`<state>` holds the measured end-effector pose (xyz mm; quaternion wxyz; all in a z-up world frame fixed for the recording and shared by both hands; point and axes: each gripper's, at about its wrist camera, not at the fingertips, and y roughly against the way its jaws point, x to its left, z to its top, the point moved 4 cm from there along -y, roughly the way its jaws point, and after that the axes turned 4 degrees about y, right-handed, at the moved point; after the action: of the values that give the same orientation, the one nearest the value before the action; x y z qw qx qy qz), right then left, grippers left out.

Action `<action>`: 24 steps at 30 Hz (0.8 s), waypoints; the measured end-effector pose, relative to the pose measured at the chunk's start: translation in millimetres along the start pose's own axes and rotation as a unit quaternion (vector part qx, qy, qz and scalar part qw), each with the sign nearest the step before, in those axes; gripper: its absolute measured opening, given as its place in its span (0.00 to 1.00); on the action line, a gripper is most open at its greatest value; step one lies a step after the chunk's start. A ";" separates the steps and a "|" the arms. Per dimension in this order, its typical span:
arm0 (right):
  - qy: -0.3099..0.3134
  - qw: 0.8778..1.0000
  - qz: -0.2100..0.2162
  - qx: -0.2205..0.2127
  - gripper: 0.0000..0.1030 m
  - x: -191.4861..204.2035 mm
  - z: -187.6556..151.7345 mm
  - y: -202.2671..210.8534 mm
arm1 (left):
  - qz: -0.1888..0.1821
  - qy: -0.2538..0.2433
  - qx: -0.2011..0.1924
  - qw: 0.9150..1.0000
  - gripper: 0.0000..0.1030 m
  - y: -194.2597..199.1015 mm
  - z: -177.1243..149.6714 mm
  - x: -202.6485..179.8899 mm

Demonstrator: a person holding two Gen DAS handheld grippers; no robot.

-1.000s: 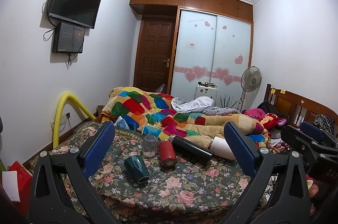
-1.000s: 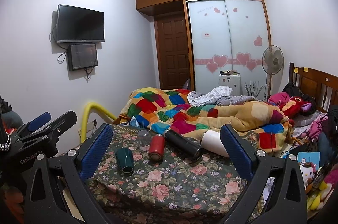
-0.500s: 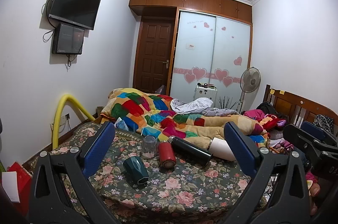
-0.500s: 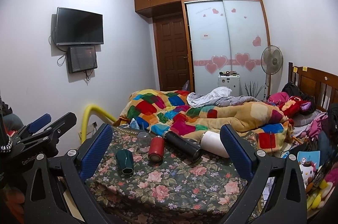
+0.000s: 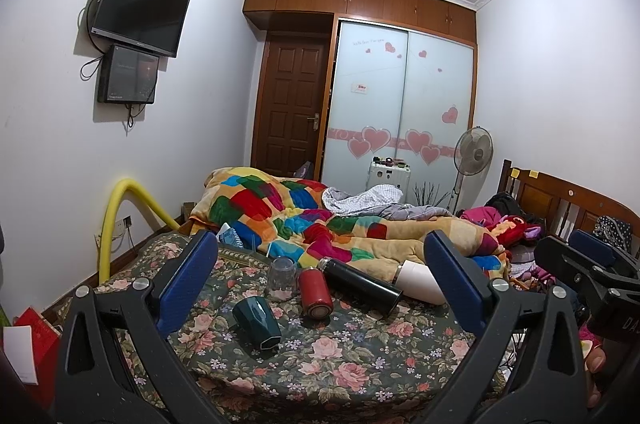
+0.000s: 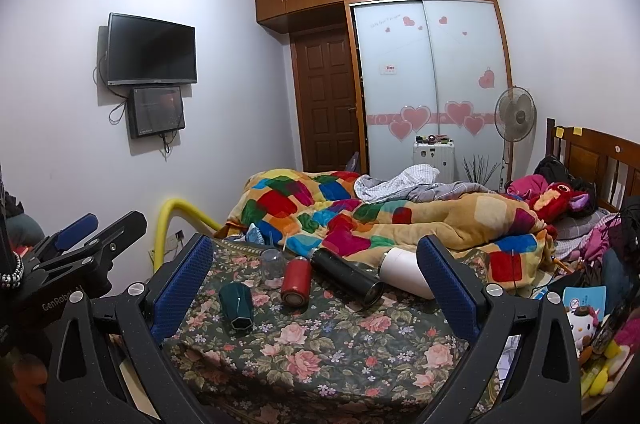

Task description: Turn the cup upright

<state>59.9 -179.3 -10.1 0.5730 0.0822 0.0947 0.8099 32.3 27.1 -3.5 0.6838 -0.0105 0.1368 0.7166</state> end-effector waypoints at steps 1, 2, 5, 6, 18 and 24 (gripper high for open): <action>0.000 1.000 0.000 0.000 0.99 -0.6 1.2 1.1 | 0.000 0.000 0.000 1.000 1.00 -0.1 -0.2 -0.2; 0.000 1.000 0.000 0.000 0.99 -0.5 1.1 1.0 | 0.000 0.000 0.000 1.000 1.00 0.0 0.0 -0.1; 0.000 1.000 0.000 0.000 0.99 -0.8 0.6 1.1 | 0.001 -0.001 0.001 1.000 1.00 -0.5 0.1 0.4; 0.000 1.000 0.000 0.002 0.99 -0.9 0.8 0.6 | 0.001 -0.001 0.001 1.000 1.00 -0.4 0.2 0.3; -0.001 1.000 0.000 0.023 0.99 -7.3 -5.6 -18.0 | 0.004 -0.001 0.022 1.000 1.00 -30.6 -11.3 4.1; -0.005 0.999 -0.002 0.044 0.99 -13.1 -13.6 -38.6 | 0.034 0.024 0.056 0.998 1.00 -67.4 -33.0 24.9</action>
<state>96.1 -179.9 -33.1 0.5705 0.1114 0.1277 0.8036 91.2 46.4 -52.4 0.6549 0.0153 0.1933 0.7304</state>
